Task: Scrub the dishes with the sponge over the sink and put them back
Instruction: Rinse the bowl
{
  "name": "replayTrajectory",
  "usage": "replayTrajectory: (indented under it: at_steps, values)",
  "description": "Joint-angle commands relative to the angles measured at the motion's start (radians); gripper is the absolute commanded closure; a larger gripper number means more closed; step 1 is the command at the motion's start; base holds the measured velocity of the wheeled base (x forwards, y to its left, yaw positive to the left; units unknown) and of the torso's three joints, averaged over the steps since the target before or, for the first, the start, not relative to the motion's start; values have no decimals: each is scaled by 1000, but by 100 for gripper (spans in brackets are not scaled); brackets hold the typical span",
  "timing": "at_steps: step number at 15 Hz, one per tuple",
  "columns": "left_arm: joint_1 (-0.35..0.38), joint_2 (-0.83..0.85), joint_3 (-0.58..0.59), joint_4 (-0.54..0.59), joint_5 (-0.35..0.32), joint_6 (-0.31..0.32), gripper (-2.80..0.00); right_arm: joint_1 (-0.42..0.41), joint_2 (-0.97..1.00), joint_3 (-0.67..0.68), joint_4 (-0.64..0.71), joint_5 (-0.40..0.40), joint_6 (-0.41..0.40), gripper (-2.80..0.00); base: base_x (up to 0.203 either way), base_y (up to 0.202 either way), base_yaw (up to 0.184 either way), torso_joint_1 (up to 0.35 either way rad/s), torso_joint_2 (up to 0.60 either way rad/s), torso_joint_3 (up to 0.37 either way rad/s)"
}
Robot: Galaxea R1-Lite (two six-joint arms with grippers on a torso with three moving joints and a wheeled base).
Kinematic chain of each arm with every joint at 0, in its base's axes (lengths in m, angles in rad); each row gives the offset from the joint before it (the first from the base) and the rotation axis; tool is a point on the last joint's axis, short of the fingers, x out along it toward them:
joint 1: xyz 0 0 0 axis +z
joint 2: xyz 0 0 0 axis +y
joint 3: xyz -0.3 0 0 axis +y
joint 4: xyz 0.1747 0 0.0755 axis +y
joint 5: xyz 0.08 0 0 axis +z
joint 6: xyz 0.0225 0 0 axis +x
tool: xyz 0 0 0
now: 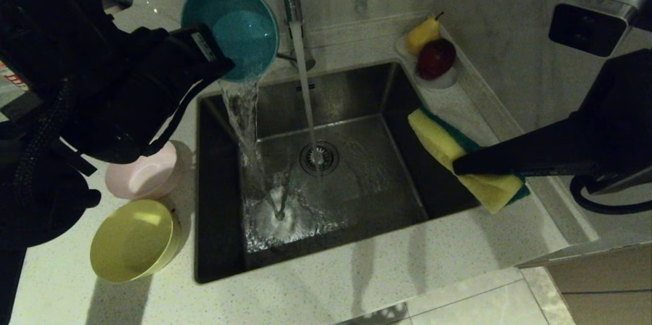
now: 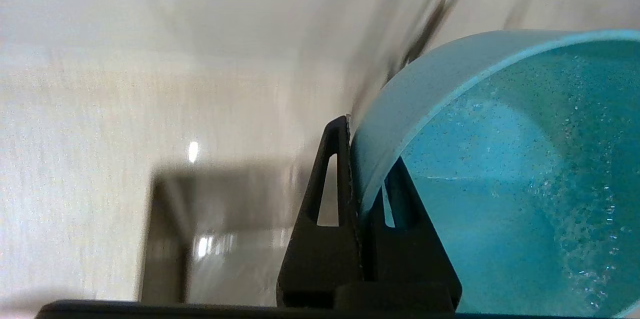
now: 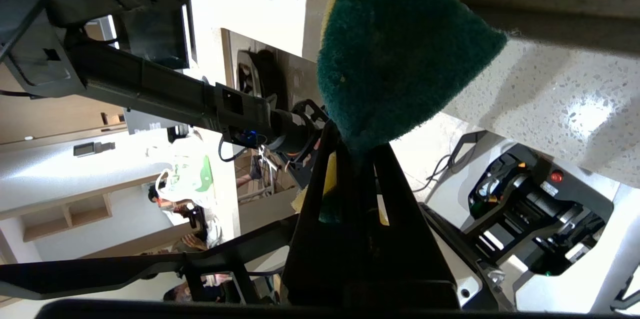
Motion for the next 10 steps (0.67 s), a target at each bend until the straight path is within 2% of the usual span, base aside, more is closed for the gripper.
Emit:
replayTrajectory:
  at_steps: [1, 3, 4, 6, 10]
  values:
    - [-1, -2, 5, -138, -4, 61, 0, 0, 4, 10, -2, 3, 2, 0, 0, 0, 0, 0, 0, 0]
    - [-1, -17, 21, -222, -34, 151, 0, 0, 6, 9, -17, 2, 3, 0, 0, 0, 0, 0, 0, 0]
    - [-1, -26, 31, -233, -50, 163, 0, 0, 7, 9, -23, 2, 4, 0, 0, 0, 0, 0, 0, 0]
    - [-1, -43, 57, -270, -86, 162, 0, 1, 10, 8, -25, 2, 2, 0, 0, 0, 0, 0, 0, 0]
    - [0, -54, 114, -479, -173, 157, 0, 0, 16, 9, -25, 2, 4, 0, 0, 0, 0, 0, 0, 0]
